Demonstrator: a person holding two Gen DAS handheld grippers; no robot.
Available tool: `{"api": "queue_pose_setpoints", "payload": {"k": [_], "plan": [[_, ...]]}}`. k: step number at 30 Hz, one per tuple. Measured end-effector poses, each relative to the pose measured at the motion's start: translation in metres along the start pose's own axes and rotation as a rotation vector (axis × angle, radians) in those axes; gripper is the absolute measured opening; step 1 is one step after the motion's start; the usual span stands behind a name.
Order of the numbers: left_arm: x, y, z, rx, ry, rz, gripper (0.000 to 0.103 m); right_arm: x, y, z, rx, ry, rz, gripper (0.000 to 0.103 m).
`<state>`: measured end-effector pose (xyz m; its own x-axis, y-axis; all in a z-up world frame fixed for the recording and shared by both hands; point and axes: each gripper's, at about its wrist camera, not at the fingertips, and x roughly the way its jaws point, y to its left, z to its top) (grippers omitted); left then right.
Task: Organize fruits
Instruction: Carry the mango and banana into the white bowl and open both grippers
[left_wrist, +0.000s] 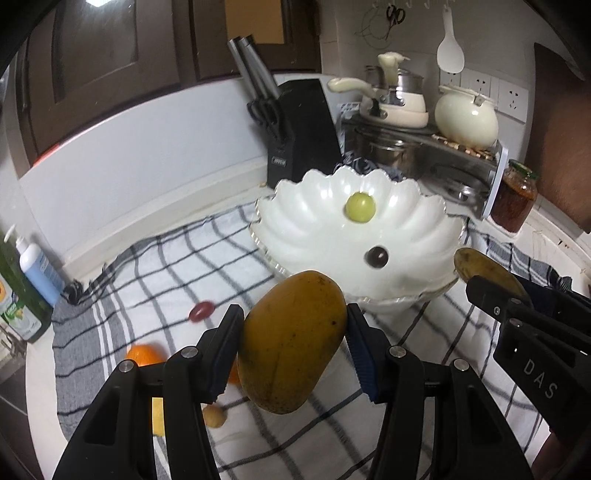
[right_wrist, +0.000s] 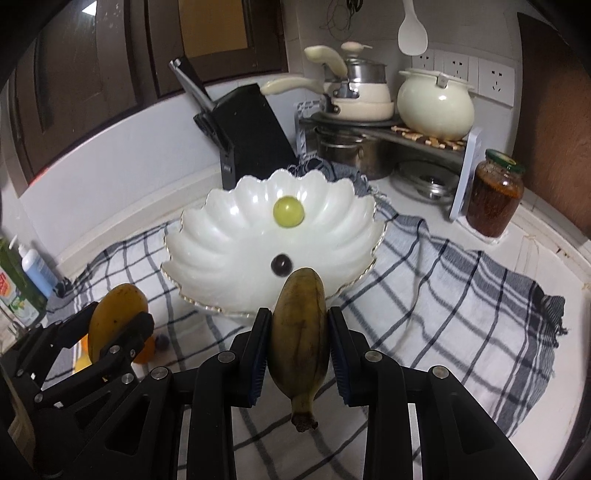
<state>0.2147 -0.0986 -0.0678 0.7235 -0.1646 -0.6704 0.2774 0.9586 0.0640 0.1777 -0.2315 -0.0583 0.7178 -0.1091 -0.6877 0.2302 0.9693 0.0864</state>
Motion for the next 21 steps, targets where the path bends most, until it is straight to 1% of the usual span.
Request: {"api": "queue_pose_setpoints", "payload": {"k": [10,21], "plan": [[0.008,-0.009,0.03,0.006,-0.02,-0.016,0.055,0.005,-0.009,0.03,-0.028,-0.042,-0.01,0.032],[0.038,-0.007,0.066,0.007,-0.023,-0.012,0.055,0.036,-0.01,0.057,-0.065,-0.038,0.017,0.032]]}}
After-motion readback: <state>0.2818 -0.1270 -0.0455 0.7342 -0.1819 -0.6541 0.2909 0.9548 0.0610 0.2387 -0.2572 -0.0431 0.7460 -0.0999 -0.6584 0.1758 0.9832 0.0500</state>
